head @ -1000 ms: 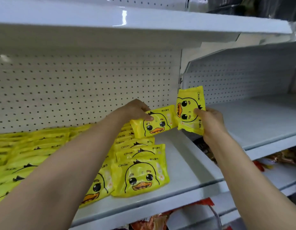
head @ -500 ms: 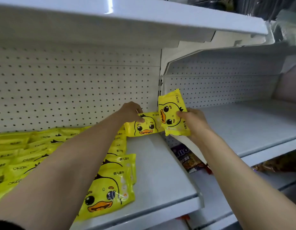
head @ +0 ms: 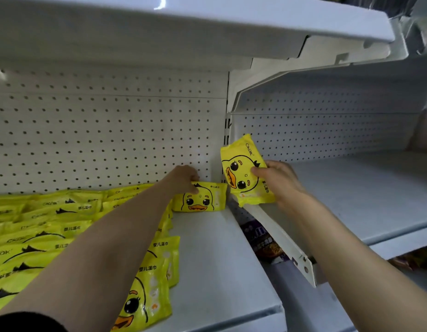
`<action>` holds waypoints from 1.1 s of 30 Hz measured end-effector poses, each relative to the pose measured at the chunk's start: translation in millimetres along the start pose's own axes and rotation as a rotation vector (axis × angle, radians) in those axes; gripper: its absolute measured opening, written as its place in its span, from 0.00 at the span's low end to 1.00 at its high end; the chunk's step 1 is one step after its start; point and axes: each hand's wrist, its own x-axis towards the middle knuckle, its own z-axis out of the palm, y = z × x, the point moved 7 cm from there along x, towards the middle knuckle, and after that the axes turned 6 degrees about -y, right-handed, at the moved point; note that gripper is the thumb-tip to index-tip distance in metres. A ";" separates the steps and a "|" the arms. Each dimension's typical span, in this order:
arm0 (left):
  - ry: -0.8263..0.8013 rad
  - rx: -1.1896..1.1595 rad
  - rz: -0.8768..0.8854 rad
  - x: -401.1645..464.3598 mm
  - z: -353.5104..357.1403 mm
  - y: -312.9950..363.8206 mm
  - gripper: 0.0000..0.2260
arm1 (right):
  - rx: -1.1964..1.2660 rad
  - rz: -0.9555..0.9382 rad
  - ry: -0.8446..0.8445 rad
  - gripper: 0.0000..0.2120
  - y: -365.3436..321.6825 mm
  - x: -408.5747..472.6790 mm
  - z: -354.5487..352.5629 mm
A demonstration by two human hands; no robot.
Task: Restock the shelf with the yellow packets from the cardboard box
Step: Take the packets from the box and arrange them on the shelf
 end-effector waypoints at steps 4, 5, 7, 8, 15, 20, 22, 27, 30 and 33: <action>0.031 0.039 -0.024 4.7 3.2 -6.2 0.15 | 0.019 0.025 -0.013 0.08 2.1 5.9 0.8; 0.037 0.048 -0.038 4.5 3.5 -6.4 0.15 | 0.031 0.035 -0.020 0.08 3.0 7.2 1.8; 0.039 0.111 -0.059 5.6 4.7 -5.6 0.16 | 0.042 0.045 -0.033 0.07 3.9 9.0 3.9; 0.037 0.160 -0.072 5.6 4.6 -4.4 0.16 | 0.042 0.048 -0.039 0.06 4.4 9.4 5.0; 0.130 0.362 -0.074 2.1 -0.9 3.0 0.21 | 0.051 0.040 -0.053 0.06 7.2 12.3 7.4; 0.169 0.412 -0.066 -2.0 -1.1 4.5 0.23 | 0.042 0.035 -0.044 0.05 6.7 12.5 6.1; 0.176 0.306 -0.060 -4.4 -2.1 0.0 0.20 | 0.037 0.033 -0.044 0.05 4.7 13.5 5.5; 0.355 -0.330 -0.048 -20.6 -42.5 -14.6 0.13 | -0.301 -0.091 -0.097 0.09 -19.3 30.3 12.8; 0.397 -0.542 -0.011 -35.4 -74.1 -8.6 0.21 | -0.583 -0.139 -0.300 0.11 -28.3 44.4 36.4; 0.248 -0.615 0.146 -49.9 -81.7 5.4 0.19 | -0.851 -0.174 -0.452 0.13 -23.2 58.1 61.9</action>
